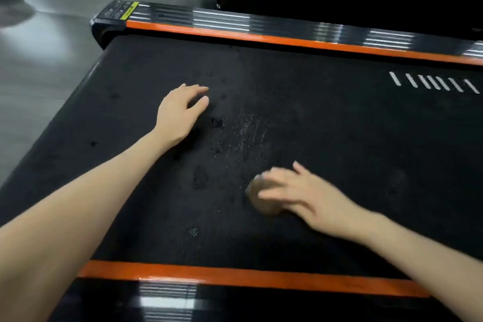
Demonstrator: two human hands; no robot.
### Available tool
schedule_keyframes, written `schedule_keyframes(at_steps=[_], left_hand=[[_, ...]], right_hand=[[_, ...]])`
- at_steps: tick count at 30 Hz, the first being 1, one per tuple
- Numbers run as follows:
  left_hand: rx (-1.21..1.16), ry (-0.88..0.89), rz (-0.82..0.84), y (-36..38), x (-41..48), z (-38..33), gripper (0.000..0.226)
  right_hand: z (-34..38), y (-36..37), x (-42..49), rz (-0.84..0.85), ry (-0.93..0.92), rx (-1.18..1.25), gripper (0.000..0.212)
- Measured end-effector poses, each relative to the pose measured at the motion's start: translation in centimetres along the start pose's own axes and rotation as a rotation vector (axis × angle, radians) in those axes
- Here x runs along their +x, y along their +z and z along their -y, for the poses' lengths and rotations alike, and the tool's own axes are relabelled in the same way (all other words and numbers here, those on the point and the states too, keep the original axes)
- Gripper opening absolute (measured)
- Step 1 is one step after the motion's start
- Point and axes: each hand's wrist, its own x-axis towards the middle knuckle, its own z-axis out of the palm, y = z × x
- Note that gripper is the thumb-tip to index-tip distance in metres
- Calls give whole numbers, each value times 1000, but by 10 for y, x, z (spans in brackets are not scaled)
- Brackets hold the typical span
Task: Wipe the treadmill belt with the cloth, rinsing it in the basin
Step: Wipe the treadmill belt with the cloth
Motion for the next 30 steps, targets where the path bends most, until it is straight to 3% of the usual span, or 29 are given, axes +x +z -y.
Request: schedule_keyframes(at_steps=[3, 5, 8, 11, 15, 17, 21, 23, 26, 30], left_hand=[[136, 8, 53, -22, -21, 6, 45], [196, 15, 29, -32, -33, 10, 43], [280, -37, 38, -35, -48, 15, 40], [395, -110, 132, -32, -60, 17, 42], [546, -147, 271, -29, -79, 24, 49], [563, -172, 315, -29, -84, 25, 51], [628, -212, 345, -23, -86, 21, 52], [643, -225, 344, -20, -85, 19, 52], [663, -238, 354, -20, -84, 14, 51], [705, -236, 384, -22, -84, 9, 52]], right_hand=[[-42, -26, 28, -250, 418, 50, 40], [-39, -20, 49, -360, 521, 33, 37], [11, 16, 61, -339, 297, 28, 35], [74, 49, 55, -131, -57, 53, 36], [56, 29, 24, 11, -133, 113, 38], [15, 7, -4, -47, 15, 127, 40], [-64, -39, -63, -302, 477, 79, 43], [-66, -40, -71, -348, 569, 81, 42], [-21, -13, -60, -278, 360, 107, 39], [42, 15, -25, -17, 7, 154, 38]])
